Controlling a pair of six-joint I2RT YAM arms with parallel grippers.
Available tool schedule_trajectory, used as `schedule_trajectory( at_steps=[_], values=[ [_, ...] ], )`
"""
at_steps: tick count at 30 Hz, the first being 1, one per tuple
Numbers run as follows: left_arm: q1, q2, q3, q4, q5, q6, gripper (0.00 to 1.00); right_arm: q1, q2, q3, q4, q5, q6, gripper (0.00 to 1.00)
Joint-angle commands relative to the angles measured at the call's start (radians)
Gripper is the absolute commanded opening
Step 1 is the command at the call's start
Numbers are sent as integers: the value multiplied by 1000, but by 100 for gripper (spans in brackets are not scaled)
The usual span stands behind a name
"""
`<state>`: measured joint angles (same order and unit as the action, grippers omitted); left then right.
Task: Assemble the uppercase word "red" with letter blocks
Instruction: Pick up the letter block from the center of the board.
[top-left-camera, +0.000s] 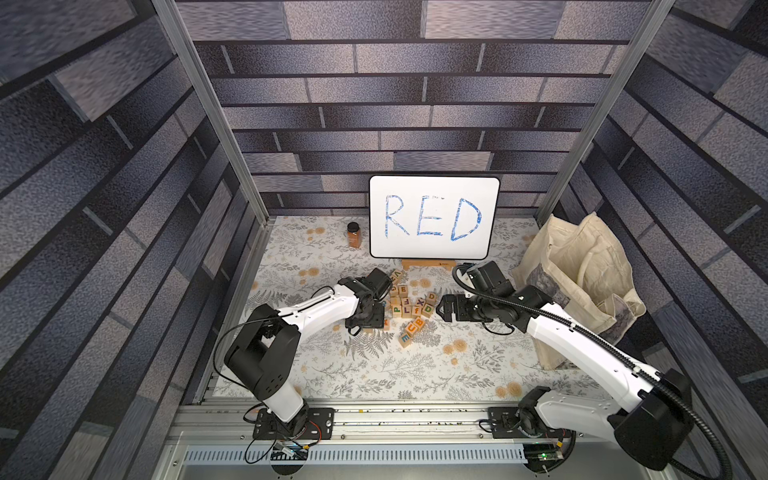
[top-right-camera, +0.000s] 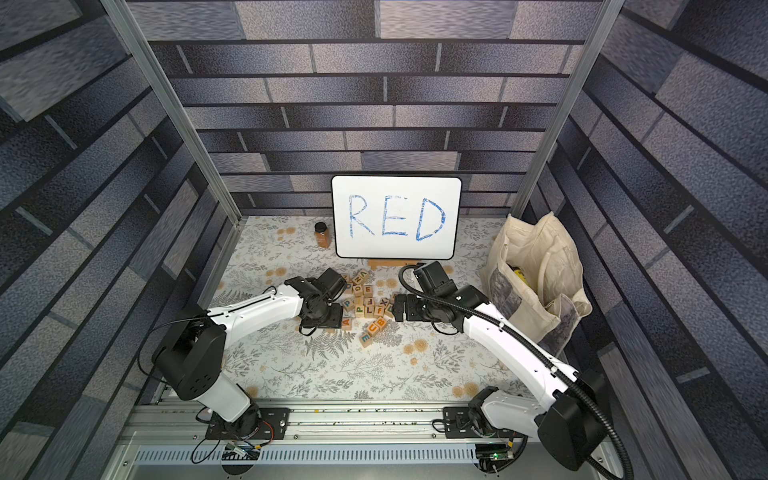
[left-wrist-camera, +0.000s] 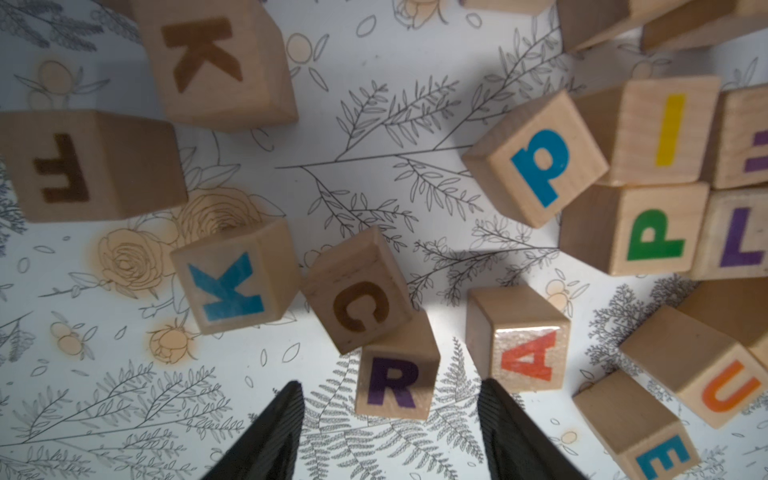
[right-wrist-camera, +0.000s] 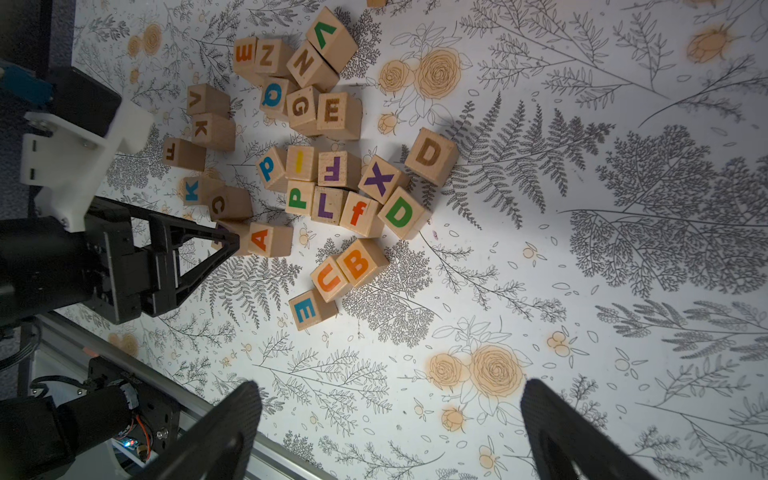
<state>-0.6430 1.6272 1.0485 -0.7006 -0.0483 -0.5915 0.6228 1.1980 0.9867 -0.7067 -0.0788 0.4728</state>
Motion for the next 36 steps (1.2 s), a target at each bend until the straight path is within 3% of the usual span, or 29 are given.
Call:
schedule_trajectory(
  at_steps=[1,3,8,10,12,17,36],
  values=[
    [13,30,-8,8,-2,17,66,9,14,9,-13,11,16,100],
    [15,45,-7,13,3,22,59,9,23,16,-11,10,16,100],
    [16,76,10,14,8,35,58,9,49,34,-5,12,14,100],
    [17,86,14,14,7,38,45,9,57,39,-2,11,14,100],
    [16,92,18,13,4,38,44,9,65,44,3,8,14,100],
    [11,76,18,14,-4,29,24,12,72,40,11,0,16,100],
    [-105,-15,-10,-38,-62,-126,23,128,-76,-91,40,40,71,100]
  ],
)
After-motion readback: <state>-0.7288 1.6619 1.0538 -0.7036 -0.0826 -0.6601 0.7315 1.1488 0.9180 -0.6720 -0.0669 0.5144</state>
